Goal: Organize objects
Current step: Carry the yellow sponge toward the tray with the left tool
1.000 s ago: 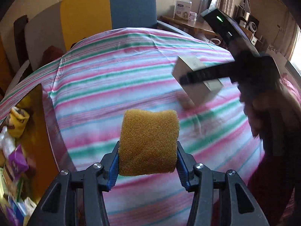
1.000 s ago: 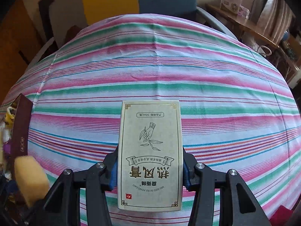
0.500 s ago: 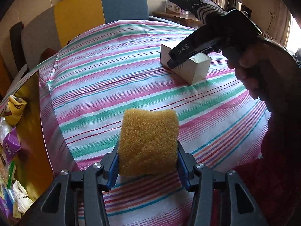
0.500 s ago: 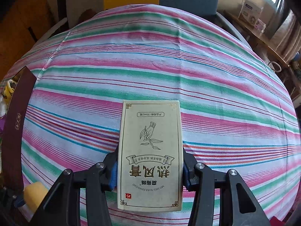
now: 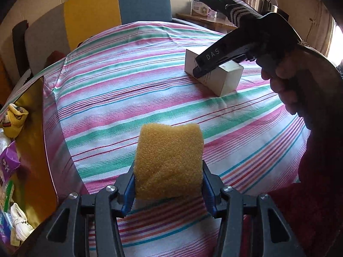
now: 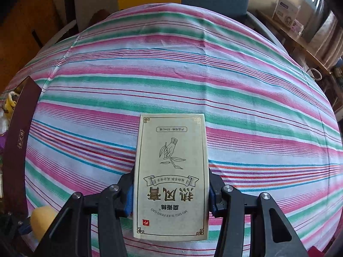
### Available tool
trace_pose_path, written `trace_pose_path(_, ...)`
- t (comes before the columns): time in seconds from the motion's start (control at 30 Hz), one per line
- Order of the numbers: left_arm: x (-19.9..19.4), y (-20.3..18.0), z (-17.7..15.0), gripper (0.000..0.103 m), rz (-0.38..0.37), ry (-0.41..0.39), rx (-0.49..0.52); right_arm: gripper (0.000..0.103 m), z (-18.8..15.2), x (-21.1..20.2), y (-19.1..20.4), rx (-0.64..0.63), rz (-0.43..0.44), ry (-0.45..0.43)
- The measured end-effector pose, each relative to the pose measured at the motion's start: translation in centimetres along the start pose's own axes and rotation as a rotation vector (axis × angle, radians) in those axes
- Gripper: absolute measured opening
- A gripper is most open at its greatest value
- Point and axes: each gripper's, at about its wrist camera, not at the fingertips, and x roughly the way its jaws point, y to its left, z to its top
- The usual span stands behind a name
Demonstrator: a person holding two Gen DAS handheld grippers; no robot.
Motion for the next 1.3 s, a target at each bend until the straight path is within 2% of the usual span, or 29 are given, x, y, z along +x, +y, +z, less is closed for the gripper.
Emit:
trace_pose_path(0.63,-0.6,-0.5,-0.3,0.052,0.022,-0.024,0.044,0.051,-0.2,0.0,0.6,-0.034,-0.022,-0.016)
trace_pose_path(0.73,-1.0,-0.7,-0.2,0.052,0.003,-0.028,0.045,0.051,-0.3,0.2,0.7,-0.038,-0.024,-0.007)
trace_pose_path(1.0,-5.9,-1.2,0.4,0.052,-0.060,-0.125,0.059,0.052,-0.5,0.2,0.8,-0.043,-0.030,-0.007)
trace_pose_path(1.17,-9.0,1.5,0.5,0.052,-0.090,-0.162,-0.020,0.052,-0.6,0.5,1.0,-0.061,-0.046,0.001)
trace_pose_path(1.3,-11.1,6.3,0.2,0.052,-0.088,-0.177,-0.168,0.052,-0.6,0.4,1.0,-0.069,-0.055,-0.001)
